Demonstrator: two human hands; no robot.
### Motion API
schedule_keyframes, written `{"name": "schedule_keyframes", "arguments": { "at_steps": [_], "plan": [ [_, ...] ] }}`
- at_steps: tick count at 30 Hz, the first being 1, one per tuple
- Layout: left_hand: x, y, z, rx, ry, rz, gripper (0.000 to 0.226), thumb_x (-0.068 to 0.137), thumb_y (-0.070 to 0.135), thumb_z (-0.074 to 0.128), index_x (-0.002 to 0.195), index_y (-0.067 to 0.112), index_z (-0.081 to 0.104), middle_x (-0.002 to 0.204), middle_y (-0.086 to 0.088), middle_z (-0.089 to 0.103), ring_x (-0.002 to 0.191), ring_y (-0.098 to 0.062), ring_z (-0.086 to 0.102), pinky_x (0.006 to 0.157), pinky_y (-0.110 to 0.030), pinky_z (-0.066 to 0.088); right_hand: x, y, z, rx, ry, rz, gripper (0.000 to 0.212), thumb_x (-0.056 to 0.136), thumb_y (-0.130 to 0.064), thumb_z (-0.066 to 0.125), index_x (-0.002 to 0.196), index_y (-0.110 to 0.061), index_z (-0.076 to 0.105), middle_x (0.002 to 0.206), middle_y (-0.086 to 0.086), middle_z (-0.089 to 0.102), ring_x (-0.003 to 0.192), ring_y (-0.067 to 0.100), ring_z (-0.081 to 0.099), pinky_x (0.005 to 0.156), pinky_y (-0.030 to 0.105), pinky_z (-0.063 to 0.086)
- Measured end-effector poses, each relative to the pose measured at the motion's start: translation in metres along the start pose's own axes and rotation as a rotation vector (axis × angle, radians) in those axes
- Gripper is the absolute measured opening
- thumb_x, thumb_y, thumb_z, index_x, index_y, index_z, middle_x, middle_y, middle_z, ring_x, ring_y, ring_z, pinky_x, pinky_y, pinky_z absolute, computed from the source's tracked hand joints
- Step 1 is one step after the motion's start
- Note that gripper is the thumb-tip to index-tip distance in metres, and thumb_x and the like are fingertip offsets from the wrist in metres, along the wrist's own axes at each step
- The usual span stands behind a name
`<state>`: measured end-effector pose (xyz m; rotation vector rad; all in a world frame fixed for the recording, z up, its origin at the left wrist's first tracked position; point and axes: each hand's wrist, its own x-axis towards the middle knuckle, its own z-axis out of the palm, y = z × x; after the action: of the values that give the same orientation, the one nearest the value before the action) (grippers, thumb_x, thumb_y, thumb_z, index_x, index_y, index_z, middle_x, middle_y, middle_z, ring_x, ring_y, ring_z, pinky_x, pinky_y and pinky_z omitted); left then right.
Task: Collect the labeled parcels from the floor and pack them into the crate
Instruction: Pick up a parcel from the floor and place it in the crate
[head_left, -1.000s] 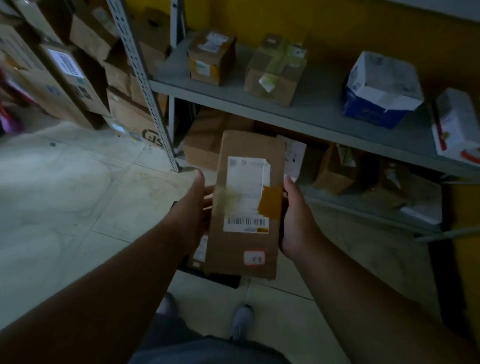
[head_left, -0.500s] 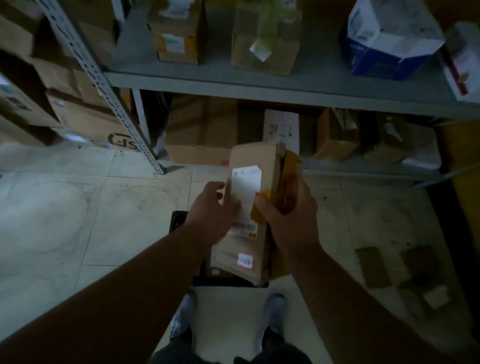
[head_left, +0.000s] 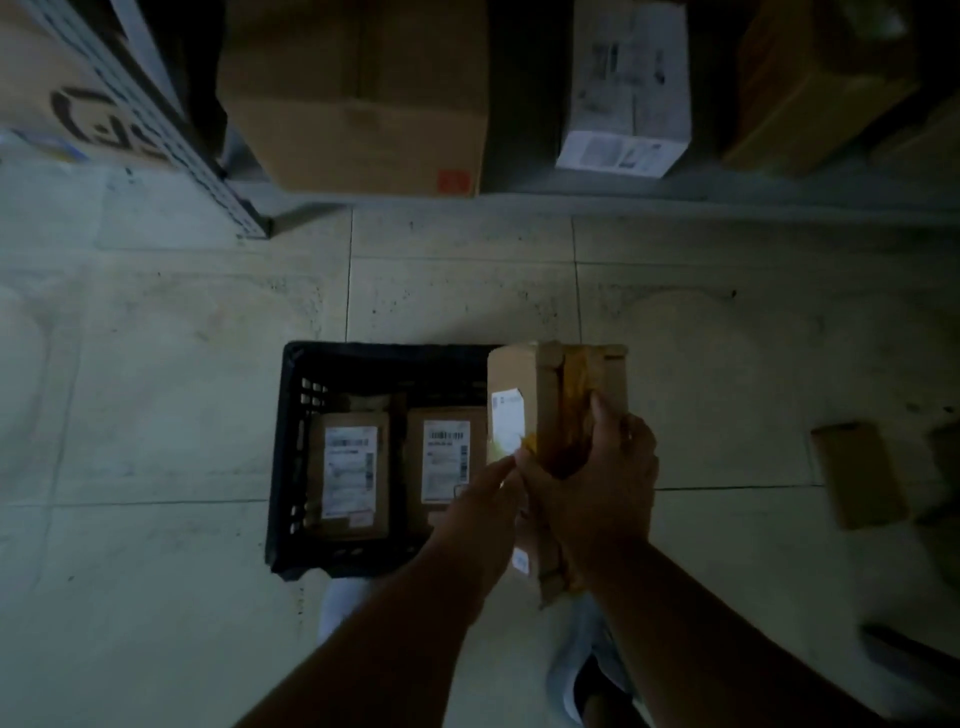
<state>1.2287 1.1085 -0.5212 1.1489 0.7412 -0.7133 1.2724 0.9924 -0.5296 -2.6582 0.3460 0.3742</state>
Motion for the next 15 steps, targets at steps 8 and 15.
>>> {"name": "schedule_keyframes", "arguments": {
  "at_steps": [8,15],
  "plan": [
    [0.091,-0.079,-0.023,-0.03,0.026,-0.004,0.03,0.102,0.045,0.038,0.097,0.046,0.068,0.098,0.013,0.074,0.087,0.002,0.069,0.069,-0.022,0.055,0.036,0.04,0.1,-0.106,0.01,-0.028,0.103,0.061,-0.073,0.066,0.147,-0.03,0.03,0.151,0.013,0.026,0.134,0.039,0.032,0.105,0.058,0.036],
    [0.127,-0.087,-0.017,-0.005,0.036,-0.071,0.039,0.1,0.055,0.03,0.104,0.039,0.065,0.088,0.013,0.075,0.078,-0.001,0.07,0.063,-0.024,0.055,0.049,0.048,0.121,-0.225,-0.05,0.049,0.105,0.064,-0.076,0.066,0.149,-0.027,0.026,0.155,0.017,0.019,0.139,0.04,0.025,0.109,0.057,0.03]
  ]
}}
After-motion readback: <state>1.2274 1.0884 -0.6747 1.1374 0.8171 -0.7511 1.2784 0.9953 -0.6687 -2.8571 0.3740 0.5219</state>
